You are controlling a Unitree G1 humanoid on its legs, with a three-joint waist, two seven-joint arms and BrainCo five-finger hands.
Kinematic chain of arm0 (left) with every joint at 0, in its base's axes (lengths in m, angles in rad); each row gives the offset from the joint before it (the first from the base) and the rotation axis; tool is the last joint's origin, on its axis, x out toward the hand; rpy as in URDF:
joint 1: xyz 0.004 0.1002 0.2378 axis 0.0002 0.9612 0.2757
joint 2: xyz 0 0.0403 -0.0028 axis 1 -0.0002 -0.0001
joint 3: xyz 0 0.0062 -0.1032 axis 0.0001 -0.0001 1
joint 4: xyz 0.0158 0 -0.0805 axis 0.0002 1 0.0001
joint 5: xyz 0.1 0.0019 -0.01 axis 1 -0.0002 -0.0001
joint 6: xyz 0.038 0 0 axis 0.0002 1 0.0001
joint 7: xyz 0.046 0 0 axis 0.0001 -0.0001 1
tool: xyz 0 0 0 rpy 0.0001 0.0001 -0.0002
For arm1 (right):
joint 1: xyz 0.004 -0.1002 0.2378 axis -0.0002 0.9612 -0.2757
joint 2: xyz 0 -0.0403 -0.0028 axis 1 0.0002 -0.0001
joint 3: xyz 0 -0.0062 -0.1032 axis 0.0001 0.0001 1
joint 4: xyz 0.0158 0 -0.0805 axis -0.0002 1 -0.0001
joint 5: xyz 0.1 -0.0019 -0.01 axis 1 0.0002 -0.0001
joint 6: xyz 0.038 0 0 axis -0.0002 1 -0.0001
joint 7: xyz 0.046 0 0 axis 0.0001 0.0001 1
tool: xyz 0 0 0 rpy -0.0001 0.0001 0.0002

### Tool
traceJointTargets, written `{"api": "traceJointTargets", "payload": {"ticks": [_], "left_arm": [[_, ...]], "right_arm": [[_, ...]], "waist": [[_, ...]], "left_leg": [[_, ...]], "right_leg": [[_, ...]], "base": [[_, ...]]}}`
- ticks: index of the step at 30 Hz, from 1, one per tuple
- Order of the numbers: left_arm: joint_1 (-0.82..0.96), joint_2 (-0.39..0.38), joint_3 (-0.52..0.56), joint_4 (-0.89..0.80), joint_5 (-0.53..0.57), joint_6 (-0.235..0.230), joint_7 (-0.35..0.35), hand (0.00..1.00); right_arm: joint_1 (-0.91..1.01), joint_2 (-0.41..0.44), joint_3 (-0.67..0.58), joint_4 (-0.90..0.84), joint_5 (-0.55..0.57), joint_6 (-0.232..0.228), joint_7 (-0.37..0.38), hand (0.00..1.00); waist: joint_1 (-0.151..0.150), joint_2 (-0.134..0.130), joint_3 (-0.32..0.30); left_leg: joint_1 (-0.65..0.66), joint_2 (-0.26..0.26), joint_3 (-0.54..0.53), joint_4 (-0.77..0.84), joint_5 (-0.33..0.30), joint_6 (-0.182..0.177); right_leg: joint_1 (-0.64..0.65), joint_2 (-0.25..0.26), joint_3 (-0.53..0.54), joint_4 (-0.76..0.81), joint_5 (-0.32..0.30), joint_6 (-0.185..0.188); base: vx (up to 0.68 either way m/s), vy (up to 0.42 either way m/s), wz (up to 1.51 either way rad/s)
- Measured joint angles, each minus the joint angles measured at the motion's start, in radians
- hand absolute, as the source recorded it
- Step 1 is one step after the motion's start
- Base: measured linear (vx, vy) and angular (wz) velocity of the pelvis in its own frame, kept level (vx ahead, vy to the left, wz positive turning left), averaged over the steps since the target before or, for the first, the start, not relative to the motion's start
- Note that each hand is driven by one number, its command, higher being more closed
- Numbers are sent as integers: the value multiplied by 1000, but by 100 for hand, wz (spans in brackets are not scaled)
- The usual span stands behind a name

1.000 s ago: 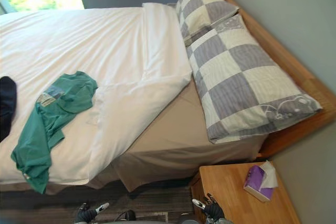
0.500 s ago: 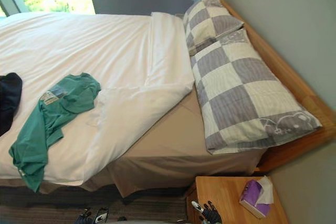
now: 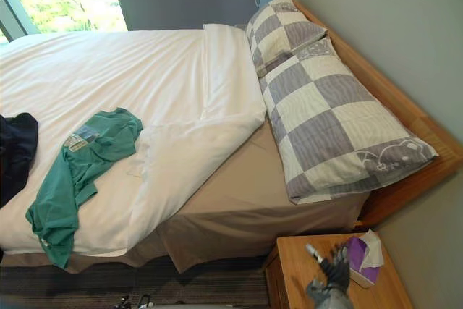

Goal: Tidy the bed and pick cloth on bed and put in laundry

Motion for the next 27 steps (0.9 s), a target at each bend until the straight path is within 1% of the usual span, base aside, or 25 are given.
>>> {"api": "traceJointTargets", "payload": {"ticks": [1, 2, 4, 5, 7, 8, 9, 10, 11, 12, 13, 14, 15, 16, 17, 18, 19, 20, 22, 24, 26, 27], "left_arm": [[2, 2, 0, 0, 0, 0, -1, 0], [9, 4, 0, -1, 0, -1, -1, 0], [24, 21, -5, -1, 1, -7, -7, 0], [25, 29, -7, -2, 1, -9, -10, 0], [29, 51, -7, -4, 1, -17, -12, 0], [31, 55, -7, -8, 1, -20, -12, 0], [33, 61, -7, -19, 1, -22, -12, 0], [33, 61, -6, -21, 1, -25, -12, 0], [33, 57, -6, -20, 1, -26, -12, 0], [31, 67, -5, -19, 1, -28, -12, 0], [19, 65, -7, -12, 3, -26, -12, 0], [14, 56, -10, -13, 9, -27, -13, 0], [14, 33, -12, -11, 26, -27, -15, 0], [15, 21, -13, -8, 28, -27, -15, 0], [17, 4, -16, -7, 34, -26, -17, 0], [17, 3, -17, -8, 39, -26, -16, 0], [19, 4, -17, -8, 41, -26, -15, 0], [18, 6, -17, -11, 58, -26, -10, 0], [16, 6, -20, -13, 60, -26, -9, 0], [14, 9, -28, -15, 57, -21, -7, 0], [13, 17, -30, -21, 58, -18, -4, 0], [9, 23, -30, -21, 59, -16, -4, 0]], "right_arm": [[-3, -12, -6, -36, -19, 7, 5, 0], [-11, -30, -14, -77, -47, 20, 19, 0], [-31, -75, -17, -218, -113, 68, 60, 0], [-41, -88, -15, -250, -127, 80, 74, 0], [-88, -160, 16, -334, -157, 116, 124, 0], [-102, -179, 25, -350, -170, 122, 138, 0], [-123, -212, 53, -382, -171, 134, 160, 0], [-146, -243, 86, -412, -172, 150, 186, 0], [-161, -254, 104, -425, -172, 154, 197, 0], [-193, -270, 140, -461, -172, 165, 216, 0], [-219, -282, 152, -478, -173, 174, 236, 0], [-233, -289, 161, -475, -173, 185, 241, 0], [-250, -313, 193, -472, -179, 210, 250, 0], [-252, -326, 209, -472, -185, 218, 254, 0], [-253, -350, 241, -471, -191, 235, 265, 0], [-261, -360, 277, -461, -201, 253, 271, 0], [-276, -360, 300, -446, -212, 260, 273, 0], [-313, -360, 350, -422, -227, 282, 274, 0], [-353, -359, 393, -408, -250, 294, 275, 0], [-399, -353, 436, -392, -291, 309, 277, 0], [-452, -349, 491, -352, -333, 318, 273, 0], [-485, -340, 520, -328, -371, 324, 270, 0]], "waist": [[-2, -2, -2], [-2, -6, -7], [-6, -20, -17], [-9, -23, -17], [-12, -28, -21], [-12, -28, -22], [-13, -25, -22], [-12, -8, -23], [-12, -10, -26], [-10, -35, -31], [-14, -32, -32], [-14, -30, -32], [-11, -14, -26], [-9, -3, -28], [-8, 15, -31], [-7, 26, -31], [-8, 26, -31], [-6, 34, -36], [-1, 28, -32], [17, 15, -29], [22, 4, -31], [34, -3, -30]], "left_leg": [[-1, -7, 0, 0, -2, 2], [-1, -17, -2, 1, 2, 10], [-2, -27, -12, 7, 1, 16], [-3, -24, -16, 7, 1, 16], [6, 4, -30, 8, 1, 16], [11, 14, -30, 8, 1, 16], [21, 37, -31, 8, 1, 16], [19, 65, -37, 9, 1, 16], [18, 69, -40, 9, 1, 16], [10, 50, -38, 15, -7, 4], [1, 54, -53, 27, -23, -18], [1, 57, -52, 30, -22, -18], [0, 60, -54, 39, -22, -18], [0, 60, -54, 40, -22, -18], [-1, 62, -56, 40, -22, -18], [-1, 63, -64, 39, -22, -18], [0, 65, -68, 38, -22, -18], [0, 68, -83, 38, -21, -21], [-3, 68, -90, 36, -20, -22], [-13, 64, -108, 35, -15, -25], [-16, 57, -115, 10, 8, -24], [-21, 50, -123, 8, 15, -20]], "right_leg": [[2, -6, 1, 0, 2, 5], [6, -13, 1, 1, 8, 0], [6, -19, 8, 5, 15, -1], [5, -16, 11, 10, 20, -4], [2, 17, 29, 45, 49, -14], [0, 27, 32, 61, 56, -13], [-22, 47, 37, 114, 62, -13], [-60, 71, 50, 156, 43, -20], [-50, 73, 54, 99, 25, -26], [-42, 60, 54, -14, 86, -28], [-29, 60, 50, -29, 77, -30], [-28, 63, 50, -27, 77, -30], [-26, 64, 49, -23, 77, -30], [-25, 65, 48, -21, 77, -30], [-24, 67, 36, -19, 77, -30], [-20, 72, 25, -17, 77, -30], [-18, 72, 23, -17, 77, -30], [-13, 72, 12, -16, 76, -30], [-12, 73, -3, -14, 75, -31], [-16, 72, -6, -14, 72, -35], [-22, 69, -21, -14, 71, -35], [-24, 63, -29, -14, 69, -39]], "base": [[223, 60, 7], [262, 65, 7], [312, 49, 16], [252, 3, 23], [200, -33, 24], [176, -56, 19], [151, -105, 10], [150, -148, 10], [87, -144, 3], [86, -140, 14], [61, -106, 8], [67, -119, 10], [22, -71, 1], [25, -80, 5], [26, -70, 15], [22, -65, 19], [11, -49, 27], [-2, -32, 22], [-32, -26, 21], [-63, -11, 21], [-66, -4, 24], [-82, 5, 16]]}}
